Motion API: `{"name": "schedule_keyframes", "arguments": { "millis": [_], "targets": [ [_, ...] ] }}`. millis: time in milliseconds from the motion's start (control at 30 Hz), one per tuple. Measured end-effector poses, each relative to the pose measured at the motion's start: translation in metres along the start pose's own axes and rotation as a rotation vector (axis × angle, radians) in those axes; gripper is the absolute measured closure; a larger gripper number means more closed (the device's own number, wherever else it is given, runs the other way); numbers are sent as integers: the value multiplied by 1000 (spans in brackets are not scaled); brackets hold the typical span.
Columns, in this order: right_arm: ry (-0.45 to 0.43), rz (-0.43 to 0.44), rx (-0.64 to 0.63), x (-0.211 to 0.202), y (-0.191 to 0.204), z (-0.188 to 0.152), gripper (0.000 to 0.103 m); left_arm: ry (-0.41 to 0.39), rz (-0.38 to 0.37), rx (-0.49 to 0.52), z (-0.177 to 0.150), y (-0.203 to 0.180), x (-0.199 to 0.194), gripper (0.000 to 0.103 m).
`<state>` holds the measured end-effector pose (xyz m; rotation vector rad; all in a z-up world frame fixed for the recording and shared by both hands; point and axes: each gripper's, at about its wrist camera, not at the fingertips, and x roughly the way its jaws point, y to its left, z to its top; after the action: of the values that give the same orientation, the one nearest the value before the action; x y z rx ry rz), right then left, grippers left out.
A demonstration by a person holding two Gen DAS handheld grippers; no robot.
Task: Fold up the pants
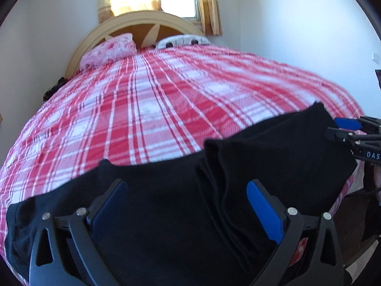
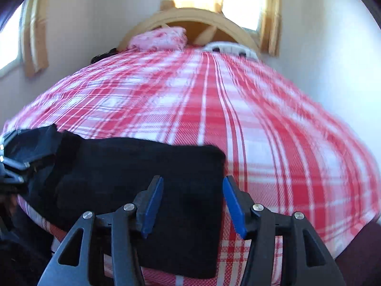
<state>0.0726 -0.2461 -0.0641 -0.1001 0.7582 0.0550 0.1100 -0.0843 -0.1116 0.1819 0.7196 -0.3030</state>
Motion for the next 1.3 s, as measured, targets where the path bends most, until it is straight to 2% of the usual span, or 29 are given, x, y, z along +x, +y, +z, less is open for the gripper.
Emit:
{"name": "schedule_keyframes", "arguments": {
  "millis": [100, 167, 267, 333, 367, 433, 467, 600, 700, 933, 1167, 1300],
  "targets": [
    [49, -11, -5, 15, -4, -8, 48, 65, -10, -3, -14, -1, 10, 0],
    [43, -12, -4, 18, -8, -10, 37, 58, -23, -28, -17, 2, 7, 0],
    [58, -4, 44, 24, -19, -11, 26, 61, -21, -14, -17, -1, 5, 0],
    [66, 5, 94, 19, -28, -15, 26, 62, -19, -16, -16, -2, 4, 0],
    [62, -21, 104, 14, -29, -14, 26, 61, -18, -15, -15, -2, 3, 0],
    [5, -74, 82, -5, -21, -12, 26, 44, -10, -15, -11, -1, 2, 0],
    [-22, -74, 70, -13, -16, -12, 26, 39, -9, -18, -9, 1, 1, 0],
    [-95, 12, 27, -34, 17, -11, 26, 27, -11, -37, 0, 7, 3, 0],
    [-74, 46, -53, -25, 50, -16, 26, 18, 4, -21, 5, 6, 6, 0],
    [-27, 30, -231, -3, 107, -41, 26, 46, 17, -14, 7, 8, 20, 0],
    [-15, 23, -283, -3, 117, -57, 26, 57, -3, -42, 5, 11, 18, 0],
    [-14, 46, -264, -5, 113, -57, 28, 22, -77, -98, 10, 19, 10, 2]
  ]
}}
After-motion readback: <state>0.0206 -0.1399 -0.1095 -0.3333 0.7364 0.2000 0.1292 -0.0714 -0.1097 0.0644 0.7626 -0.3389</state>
